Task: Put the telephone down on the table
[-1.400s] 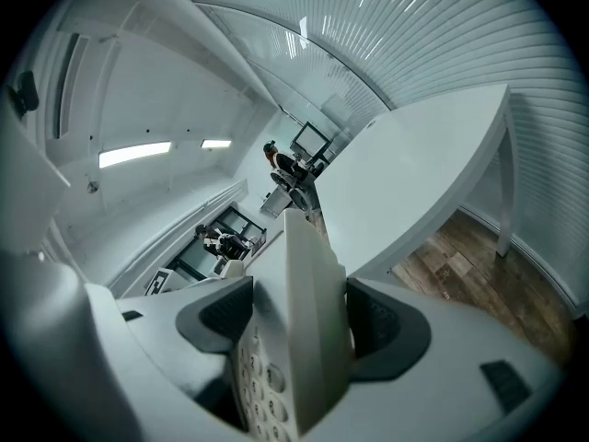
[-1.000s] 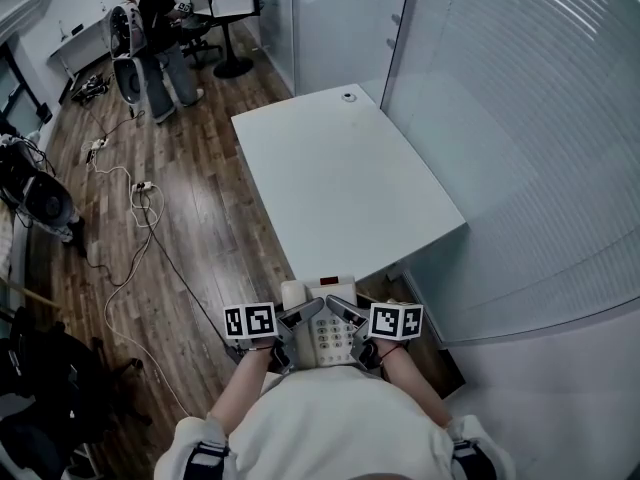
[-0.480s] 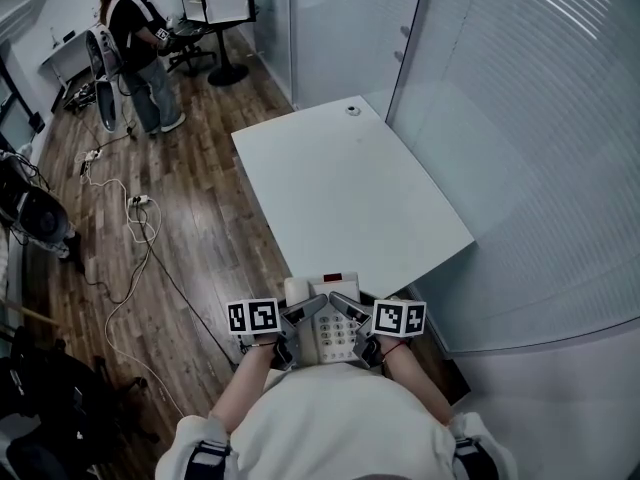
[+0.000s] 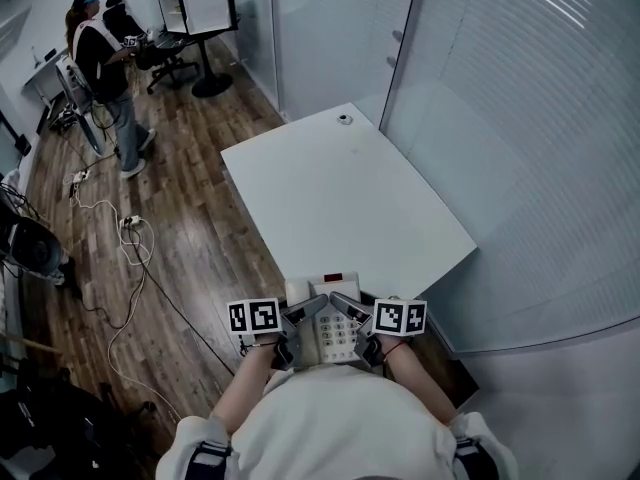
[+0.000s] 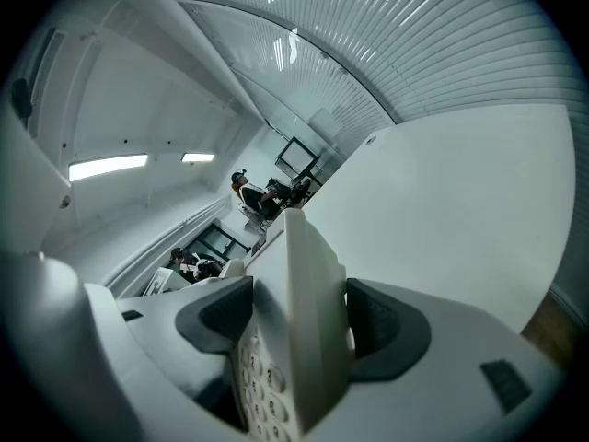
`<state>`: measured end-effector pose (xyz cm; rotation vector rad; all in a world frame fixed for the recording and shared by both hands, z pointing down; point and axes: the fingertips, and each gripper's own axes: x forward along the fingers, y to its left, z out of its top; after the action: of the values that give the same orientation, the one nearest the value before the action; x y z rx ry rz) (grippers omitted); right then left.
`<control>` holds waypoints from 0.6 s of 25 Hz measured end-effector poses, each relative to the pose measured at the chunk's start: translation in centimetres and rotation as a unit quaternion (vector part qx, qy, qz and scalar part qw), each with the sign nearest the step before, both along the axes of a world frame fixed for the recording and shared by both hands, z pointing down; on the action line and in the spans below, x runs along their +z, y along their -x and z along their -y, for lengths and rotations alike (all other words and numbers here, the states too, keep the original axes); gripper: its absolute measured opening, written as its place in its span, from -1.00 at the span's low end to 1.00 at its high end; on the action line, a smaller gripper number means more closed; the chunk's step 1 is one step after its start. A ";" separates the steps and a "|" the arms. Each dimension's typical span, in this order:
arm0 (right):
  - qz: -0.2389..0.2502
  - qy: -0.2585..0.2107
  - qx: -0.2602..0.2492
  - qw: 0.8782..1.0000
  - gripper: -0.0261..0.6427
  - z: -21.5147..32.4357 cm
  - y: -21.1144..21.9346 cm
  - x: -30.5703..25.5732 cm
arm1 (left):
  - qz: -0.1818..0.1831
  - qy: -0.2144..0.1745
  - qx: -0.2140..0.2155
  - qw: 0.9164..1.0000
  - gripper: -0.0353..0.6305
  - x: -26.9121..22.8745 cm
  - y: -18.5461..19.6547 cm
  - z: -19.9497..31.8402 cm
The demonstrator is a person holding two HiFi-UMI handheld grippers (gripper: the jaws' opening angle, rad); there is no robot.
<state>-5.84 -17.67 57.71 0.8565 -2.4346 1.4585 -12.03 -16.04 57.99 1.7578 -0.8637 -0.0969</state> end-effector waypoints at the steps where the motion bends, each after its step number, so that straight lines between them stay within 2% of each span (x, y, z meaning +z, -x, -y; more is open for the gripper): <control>1: 0.000 0.001 0.004 1.000 0.03 0.4 0.0 0.0 | -0.001 0.001 0.004 1.000 0.42 0.1 0.1 0.4; 15: -0.009 0.013 0.052 0.999 0.03 5.5 0.0 1.2 | -0.008 0.017 0.051 0.999 0.42 1.3 0.2 6.0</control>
<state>-5.88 -23.14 58.88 0.9991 -2.3849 1.5072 -12.20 -22.09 59.25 1.7640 -0.7591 -0.0285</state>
